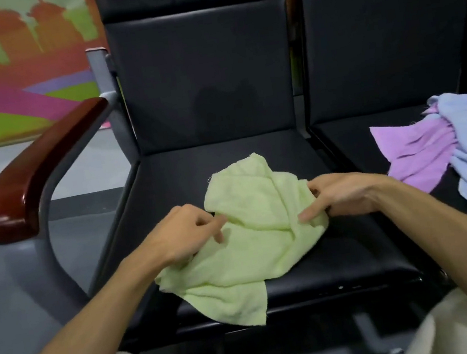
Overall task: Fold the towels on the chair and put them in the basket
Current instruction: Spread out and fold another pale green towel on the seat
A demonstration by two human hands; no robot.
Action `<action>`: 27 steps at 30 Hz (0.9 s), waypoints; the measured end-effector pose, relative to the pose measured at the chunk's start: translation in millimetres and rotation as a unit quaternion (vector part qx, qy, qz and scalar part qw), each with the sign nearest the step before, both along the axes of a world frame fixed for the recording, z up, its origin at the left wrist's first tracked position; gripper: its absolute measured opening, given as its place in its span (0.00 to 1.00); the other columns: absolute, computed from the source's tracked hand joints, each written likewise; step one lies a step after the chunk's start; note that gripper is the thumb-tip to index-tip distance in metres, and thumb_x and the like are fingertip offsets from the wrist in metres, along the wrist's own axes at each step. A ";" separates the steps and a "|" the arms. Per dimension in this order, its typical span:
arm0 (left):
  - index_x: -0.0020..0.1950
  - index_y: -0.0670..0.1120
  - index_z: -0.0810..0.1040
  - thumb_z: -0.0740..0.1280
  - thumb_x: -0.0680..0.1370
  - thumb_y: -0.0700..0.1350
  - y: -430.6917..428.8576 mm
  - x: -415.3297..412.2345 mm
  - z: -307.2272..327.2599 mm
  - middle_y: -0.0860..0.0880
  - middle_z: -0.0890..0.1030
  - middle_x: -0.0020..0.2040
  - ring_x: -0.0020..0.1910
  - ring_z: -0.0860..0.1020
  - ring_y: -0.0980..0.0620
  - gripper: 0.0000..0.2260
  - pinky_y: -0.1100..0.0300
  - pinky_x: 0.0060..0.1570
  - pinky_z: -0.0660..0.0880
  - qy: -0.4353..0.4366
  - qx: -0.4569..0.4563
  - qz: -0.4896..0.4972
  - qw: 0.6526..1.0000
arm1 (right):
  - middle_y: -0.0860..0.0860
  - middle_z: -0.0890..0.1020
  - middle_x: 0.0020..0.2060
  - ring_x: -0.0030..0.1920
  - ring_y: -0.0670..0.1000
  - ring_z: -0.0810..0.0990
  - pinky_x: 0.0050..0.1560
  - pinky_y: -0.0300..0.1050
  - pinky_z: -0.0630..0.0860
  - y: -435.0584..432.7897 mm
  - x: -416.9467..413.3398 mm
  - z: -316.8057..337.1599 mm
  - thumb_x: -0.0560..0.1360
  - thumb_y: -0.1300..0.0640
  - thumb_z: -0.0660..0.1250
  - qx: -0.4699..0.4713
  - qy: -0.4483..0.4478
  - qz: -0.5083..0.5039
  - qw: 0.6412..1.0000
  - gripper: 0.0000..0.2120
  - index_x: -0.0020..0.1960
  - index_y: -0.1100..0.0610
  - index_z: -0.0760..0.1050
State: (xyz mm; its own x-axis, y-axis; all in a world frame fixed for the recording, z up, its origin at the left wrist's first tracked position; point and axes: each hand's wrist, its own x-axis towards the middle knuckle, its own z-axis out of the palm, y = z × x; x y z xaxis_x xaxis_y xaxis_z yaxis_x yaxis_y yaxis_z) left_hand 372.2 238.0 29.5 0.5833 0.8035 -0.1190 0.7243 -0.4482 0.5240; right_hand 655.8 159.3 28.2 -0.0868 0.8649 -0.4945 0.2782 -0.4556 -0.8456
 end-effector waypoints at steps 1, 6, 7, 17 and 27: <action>0.35 0.52 0.82 0.63 0.78 0.56 3.8 1.8 -2.3 0.53 0.73 0.25 0.25 0.71 0.52 0.16 0.59 0.28 0.71 -0.028 0.031 0.038 0.998 | 0.54 0.82 0.59 0.61 0.53 0.80 0.62 0.48 0.75 -3.3 2.5 1.5 0.69 0.73 0.70 0.002 0.019 0.015 1.000 0.25 0.64 0.60 0.74; 0.46 0.50 0.76 0.66 0.76 0.52 26.7 14.2 -21.4 0.54 0.79 0.43 0.43 0.78 0.52 0.06 0.51 0.46 0.78 -0.015 0.058 0.118 0.991 | 0.56 0.85 0.51 0.54 0.55 0.83 0.56 0.49 0.79 -4.0 9.1 -7.2 0.67 0.76 0.71 0.018 -0.137 -0.028 0.990 0.21 0.57 0.63 0.78; 0.46 0.49 0.76 0.67 0.75 0.56 29.3 17.4 -26.0 0.52 0.79 0.44 0.44 0.78 0.51 0.11 0.52 0.46 0.77 0.012 0.032 0.108 0.994 | 0.56 0.85 0.49 0.52 0.55 0.83 0.54 0.47 0.80 -2.9 7.8 -8.1 0.67 0.73 0.73 0.020 -0.186 -0.039 0.982 0.17 0.53 0.63 0.80; 0.44 0.47 0.73 0.68 0.73 0.54 25.7 55.7 -33.3 0.49 0.74 0.42 0.39 0.70 0.51 0.12 0.57 0.39 0.68 0.052 -0.038 0.047 0.997 | 0.52 0.85 0.47 0.50 0.50 0.83 0.54 0.48 0.77 11.6 -13.3 5.1 0.80 0.56 0.61 0.249 0.020 -0.340 0.906 0.10 0.47 0.54 0.80; 0.56 0.39 0.77 0.64 0.78 0.36 21.1 17.7 2.3 0.41 0.82 0.53 0.52 0.81 0.44 0.08 0.50 0.52 0.79 -0.515 -0.275 0.262 0.769 | 0.54 0.85 0.48 0.49 0.52 0.85 0.47 0.43 0.79 -1.1 -15.7 11.2 0.75 0.73 0.64 0.256 0.167 -0.335 0.891 0.13 0.55 0.61 0.80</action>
State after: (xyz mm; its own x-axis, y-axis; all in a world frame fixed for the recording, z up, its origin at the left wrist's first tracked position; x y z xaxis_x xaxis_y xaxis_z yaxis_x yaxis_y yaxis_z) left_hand 389.8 259.1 31.7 0.2091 0.9534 -0.2174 -0.1952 0.2586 0.9461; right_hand 640.2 158.2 39.5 0.4645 0.8833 -0.0634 -0.2179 0.0447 -0.9749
